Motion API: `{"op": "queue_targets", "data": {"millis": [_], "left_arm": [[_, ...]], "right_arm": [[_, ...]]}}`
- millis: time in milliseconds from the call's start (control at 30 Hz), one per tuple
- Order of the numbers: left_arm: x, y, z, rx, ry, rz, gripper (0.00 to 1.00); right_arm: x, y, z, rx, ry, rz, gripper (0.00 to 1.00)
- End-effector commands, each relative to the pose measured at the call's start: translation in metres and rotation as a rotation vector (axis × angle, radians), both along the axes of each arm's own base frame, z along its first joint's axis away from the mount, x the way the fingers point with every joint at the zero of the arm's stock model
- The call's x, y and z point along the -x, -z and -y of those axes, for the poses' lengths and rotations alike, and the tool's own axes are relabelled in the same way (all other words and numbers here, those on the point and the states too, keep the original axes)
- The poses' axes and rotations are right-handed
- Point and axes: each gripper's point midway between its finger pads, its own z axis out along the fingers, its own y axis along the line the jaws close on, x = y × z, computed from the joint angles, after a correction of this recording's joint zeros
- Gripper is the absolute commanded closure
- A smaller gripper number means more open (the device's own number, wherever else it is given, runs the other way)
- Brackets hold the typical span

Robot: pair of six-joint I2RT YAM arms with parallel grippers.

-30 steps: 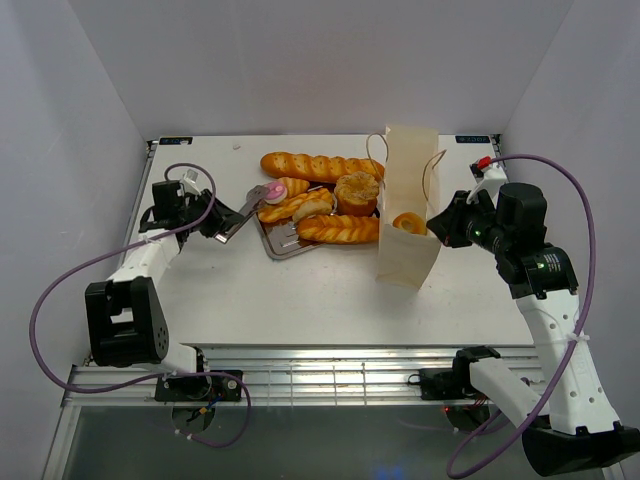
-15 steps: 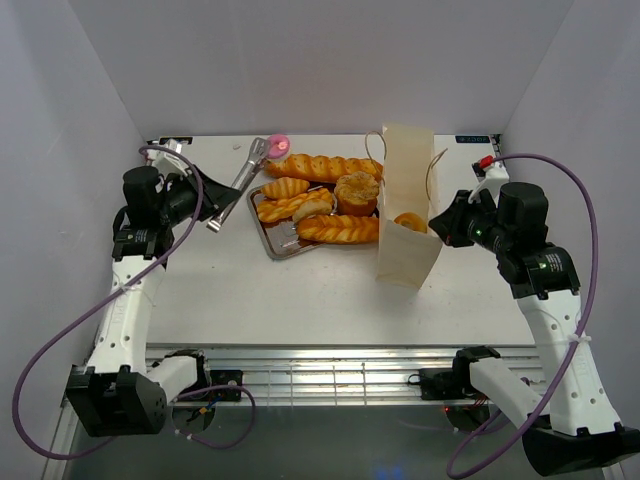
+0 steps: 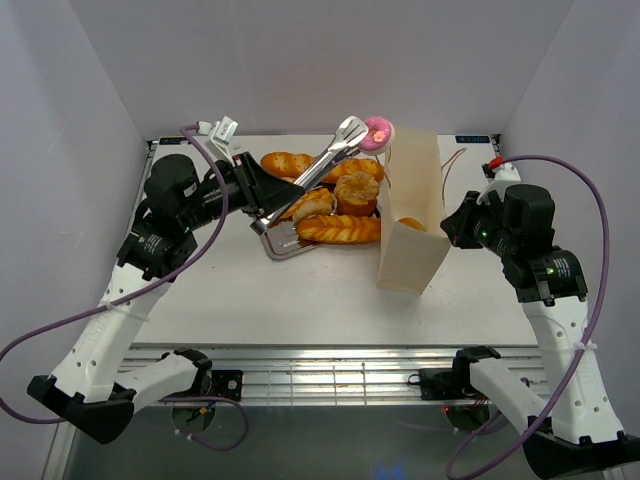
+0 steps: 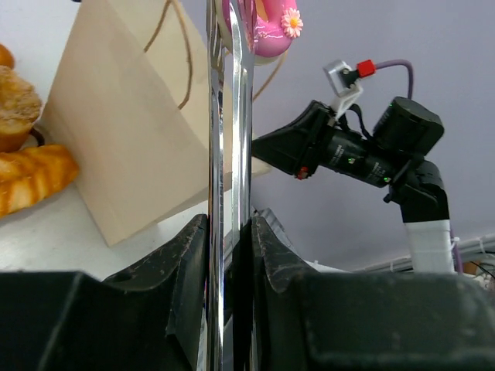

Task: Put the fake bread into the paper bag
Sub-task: Place the fake bread in the paper bag.

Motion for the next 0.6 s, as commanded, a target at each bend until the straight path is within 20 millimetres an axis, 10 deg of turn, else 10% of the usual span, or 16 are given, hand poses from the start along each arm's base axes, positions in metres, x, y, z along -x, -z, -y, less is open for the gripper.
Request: {"op": "queue_targets", "data": {"millis": [0, 167, 300, 567], "left_arm": [[0.015, -0.042, 0.010, 0.079, 0.011, 0.080, 0.82], [0.019, -0.040, 0.058, 0.057, 0.085, 0.079, 0.82], [0.013, -0.033, 0.084, 0.026, 0.094, 0.081, 0.82], [-0.008, -0.020, 0.096, -0.030, 0.038, 0.095, 0.82]], "right_arm": [[0.003, -0.006, 0.006, 0.012, 0.033, 0.017, 0.92], [0.003, -0.008, 0.011, 0.022, 0.056, 0.023, 0.90], [0.001, -0.018, 0.016, 0.043, 0.076, 0.038, 0.69], [-0.016, -0.045, 0.015, 0.047, 0.084, 0.076, 0.51]]}}
